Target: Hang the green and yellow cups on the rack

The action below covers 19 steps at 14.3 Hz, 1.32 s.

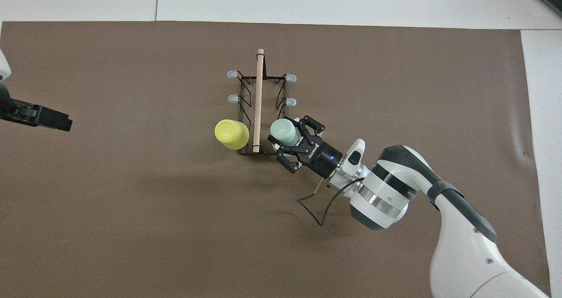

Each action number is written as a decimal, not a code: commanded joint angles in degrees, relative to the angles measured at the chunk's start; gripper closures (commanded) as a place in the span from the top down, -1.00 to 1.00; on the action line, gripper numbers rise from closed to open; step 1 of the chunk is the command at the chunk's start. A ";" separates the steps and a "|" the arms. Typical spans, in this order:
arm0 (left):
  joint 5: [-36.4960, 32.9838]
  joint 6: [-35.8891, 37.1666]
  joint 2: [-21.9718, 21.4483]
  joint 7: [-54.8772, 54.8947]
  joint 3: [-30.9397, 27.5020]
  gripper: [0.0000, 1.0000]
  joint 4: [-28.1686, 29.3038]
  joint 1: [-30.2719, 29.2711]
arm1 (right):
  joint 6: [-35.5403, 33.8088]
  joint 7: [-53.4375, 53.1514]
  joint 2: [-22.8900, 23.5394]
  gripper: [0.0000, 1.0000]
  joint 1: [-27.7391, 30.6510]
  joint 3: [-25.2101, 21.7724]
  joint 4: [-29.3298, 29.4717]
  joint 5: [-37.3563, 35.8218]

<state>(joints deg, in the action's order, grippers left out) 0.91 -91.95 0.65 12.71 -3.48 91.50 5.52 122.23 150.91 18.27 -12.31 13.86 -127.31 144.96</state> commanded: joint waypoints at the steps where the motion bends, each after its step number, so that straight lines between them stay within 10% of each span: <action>1: -1.26 1.42 -1.17 -1.01 -1.00 1.00 -0.01 1.16 | -0.32 2.37 -0.08 -1.00 0.36 0.38 -1.09 3.31; 19: -1.26 1.42 -2.41 -7.34 -0.30 1.00 1.13 1.33 | 0.64 2.37 0.10 -0.87 0.19 0.29 -1.01 3.31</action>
<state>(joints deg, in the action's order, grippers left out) 0.73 -91.06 -0.65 6.24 -3.50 91.70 6.47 122.29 150.91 18.27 -12.31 13.83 -127.32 144.96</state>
